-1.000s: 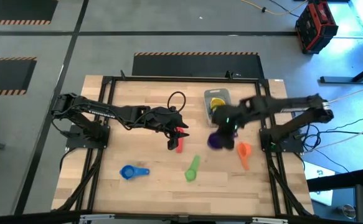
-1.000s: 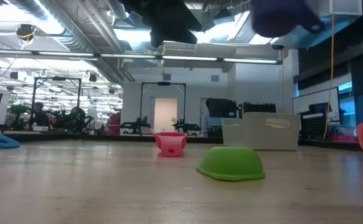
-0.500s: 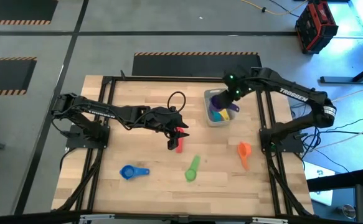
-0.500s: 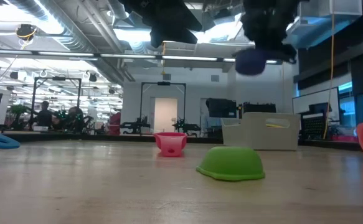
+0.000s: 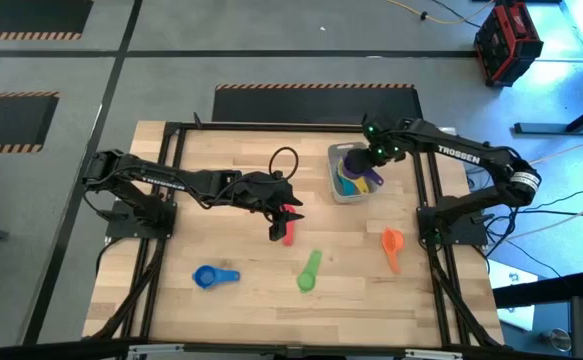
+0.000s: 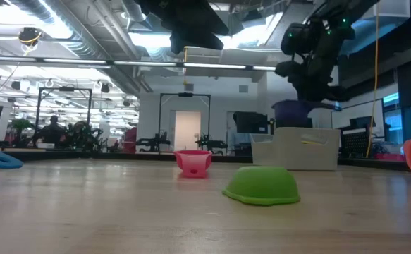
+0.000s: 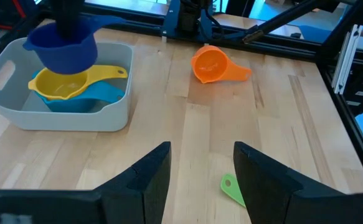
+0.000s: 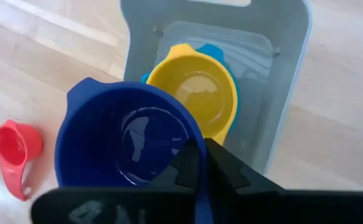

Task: Nest measuring cups in basket
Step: Stack the dark blue measuring cup on top of the yellow measuring cup in the grey bin

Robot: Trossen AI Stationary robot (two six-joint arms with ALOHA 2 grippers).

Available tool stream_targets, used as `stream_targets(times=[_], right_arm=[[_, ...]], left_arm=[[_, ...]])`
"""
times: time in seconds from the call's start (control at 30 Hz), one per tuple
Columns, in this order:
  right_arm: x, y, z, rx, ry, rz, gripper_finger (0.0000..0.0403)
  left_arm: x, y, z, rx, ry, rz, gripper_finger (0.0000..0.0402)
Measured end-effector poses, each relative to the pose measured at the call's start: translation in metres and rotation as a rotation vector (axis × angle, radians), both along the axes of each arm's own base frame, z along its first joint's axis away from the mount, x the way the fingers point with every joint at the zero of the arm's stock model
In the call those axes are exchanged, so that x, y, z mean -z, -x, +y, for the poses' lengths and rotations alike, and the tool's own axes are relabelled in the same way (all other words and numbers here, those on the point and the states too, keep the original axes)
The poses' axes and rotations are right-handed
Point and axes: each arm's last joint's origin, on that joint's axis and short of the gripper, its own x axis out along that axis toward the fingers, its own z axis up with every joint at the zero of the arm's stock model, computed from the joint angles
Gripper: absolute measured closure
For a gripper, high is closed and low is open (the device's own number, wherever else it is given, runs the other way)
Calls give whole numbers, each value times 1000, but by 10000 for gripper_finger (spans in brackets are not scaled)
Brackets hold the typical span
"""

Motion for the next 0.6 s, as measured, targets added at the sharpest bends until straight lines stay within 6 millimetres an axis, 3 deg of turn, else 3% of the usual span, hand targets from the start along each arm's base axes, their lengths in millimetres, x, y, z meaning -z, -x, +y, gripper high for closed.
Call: stream_targets(times=[0.47,0.6], right_arm=[[5,-1,-6,66,83,-15,385],[16,-1,-7,92,84,-15,385]], left_arm=[[0,0,0,0,0,0,234],[0,0,0,0,0,0,234]])
